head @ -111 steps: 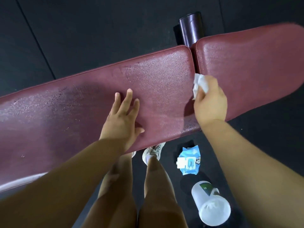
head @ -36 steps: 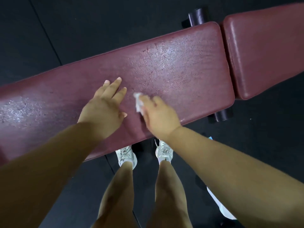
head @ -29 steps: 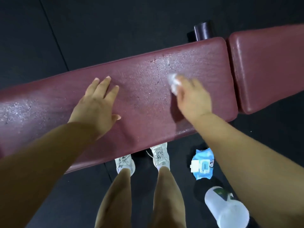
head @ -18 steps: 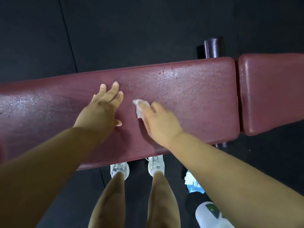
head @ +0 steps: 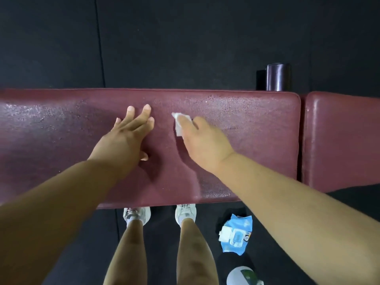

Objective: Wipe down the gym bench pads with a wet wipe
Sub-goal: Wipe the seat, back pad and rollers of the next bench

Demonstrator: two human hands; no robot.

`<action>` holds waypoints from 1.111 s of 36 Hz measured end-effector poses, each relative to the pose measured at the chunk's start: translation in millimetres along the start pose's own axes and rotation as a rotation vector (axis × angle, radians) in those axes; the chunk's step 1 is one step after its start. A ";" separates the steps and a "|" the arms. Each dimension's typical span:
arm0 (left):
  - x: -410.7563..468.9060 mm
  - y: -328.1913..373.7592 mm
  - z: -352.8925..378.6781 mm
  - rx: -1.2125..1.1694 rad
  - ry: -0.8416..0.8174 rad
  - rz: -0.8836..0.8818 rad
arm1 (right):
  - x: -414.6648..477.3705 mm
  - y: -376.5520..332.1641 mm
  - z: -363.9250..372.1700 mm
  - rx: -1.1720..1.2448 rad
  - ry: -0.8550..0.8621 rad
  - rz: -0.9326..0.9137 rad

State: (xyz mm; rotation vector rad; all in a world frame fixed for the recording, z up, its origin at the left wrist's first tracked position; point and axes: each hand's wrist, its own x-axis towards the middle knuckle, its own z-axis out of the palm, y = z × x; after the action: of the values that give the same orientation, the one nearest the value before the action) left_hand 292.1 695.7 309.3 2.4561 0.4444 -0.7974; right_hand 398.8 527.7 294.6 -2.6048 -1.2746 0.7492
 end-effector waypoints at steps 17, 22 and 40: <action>-4.2 -13.5 -8.7 -0.046 -0.014 0.028 | 30.3 -35.7 3.2 0.148 0.060 0.067; -14.6 -39.3 -18.7 0.029 0.066 0.033 | 34.5 9.9 -10.7 -0.010 0.137 0.116; -28.5 -92.2 -31.9 -0.020 0.062 -0.064 | 59.6 -60.5 -1.9 -0.066 0.086 0.102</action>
State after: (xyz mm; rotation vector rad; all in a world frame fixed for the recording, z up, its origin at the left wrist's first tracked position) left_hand 243.0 784.5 315.0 2.4646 0.5533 -0.7399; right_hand 388.2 611.9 294.6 -2.7394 -1.1702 0.6133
